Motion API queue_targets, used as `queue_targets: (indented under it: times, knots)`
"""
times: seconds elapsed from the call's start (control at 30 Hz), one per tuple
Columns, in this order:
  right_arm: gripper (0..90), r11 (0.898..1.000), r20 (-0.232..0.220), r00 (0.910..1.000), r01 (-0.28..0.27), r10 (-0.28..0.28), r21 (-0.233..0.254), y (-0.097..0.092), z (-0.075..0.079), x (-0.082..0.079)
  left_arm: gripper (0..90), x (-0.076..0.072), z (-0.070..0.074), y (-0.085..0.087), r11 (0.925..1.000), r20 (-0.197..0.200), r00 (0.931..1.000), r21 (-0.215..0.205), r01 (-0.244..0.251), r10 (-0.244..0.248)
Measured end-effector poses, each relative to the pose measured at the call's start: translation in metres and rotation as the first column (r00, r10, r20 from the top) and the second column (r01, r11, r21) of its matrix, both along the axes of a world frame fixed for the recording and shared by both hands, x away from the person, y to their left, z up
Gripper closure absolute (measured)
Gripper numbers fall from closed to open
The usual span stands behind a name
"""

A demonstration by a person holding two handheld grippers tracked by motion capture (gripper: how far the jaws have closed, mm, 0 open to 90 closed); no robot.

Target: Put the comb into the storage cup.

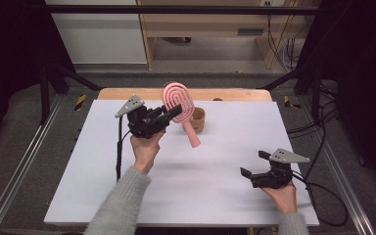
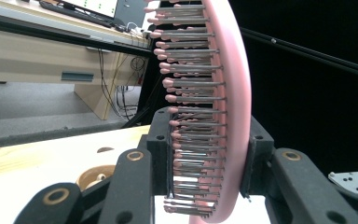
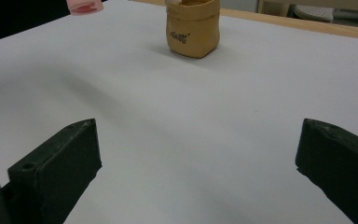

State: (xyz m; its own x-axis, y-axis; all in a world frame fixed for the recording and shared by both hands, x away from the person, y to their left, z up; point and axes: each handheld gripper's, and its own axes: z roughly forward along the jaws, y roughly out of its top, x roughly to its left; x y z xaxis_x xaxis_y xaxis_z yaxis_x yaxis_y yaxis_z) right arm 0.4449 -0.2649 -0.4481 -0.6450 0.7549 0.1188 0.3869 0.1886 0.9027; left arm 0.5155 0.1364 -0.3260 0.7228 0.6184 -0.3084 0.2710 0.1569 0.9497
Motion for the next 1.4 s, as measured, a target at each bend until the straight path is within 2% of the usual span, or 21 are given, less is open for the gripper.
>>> queue_targets:
  times: [0.57, 1.03, 1.13, 1.4]
  knots:
    - [0.3, 1.000, -0.003, 1.0000, 0.000, 0.000, -0.002, 0.000, 0.000, 0.000, 63.4, 0.020, 0.001, -0.010, 0.9997, -0.010, 0.9998, 0.020, -0.018, 0.018]
    - [0.3, 1.000, -0.010, 0.9999, -0.002, 0.002, 0.002, 0.000, 0.000, 0.000, 63.4, 0.035, 0.006, -0.017, 0.9992, -0.012, 0.9992, 0.014, -0.038, 0.039]
    - [0.3, 1.000, -0.009, 1.0000, -0.001, 0.001, 0.003, 0.000, 0.000, 0.000, 63.4, 0.039, 0.007, -0.018, 0.9989, -0.015, 0.9988, 0.000, -0.046, 0.046]
    - [0.3, 1.000, -0.008, 1.0000, -0.001, 0.001, 0.001, 0.000, -0.001, 0.000, 63.4, 0.047, 0.008, -0.021, 0.9981, -0.021, 0.9979, 0.006, -0.062, 0.062]
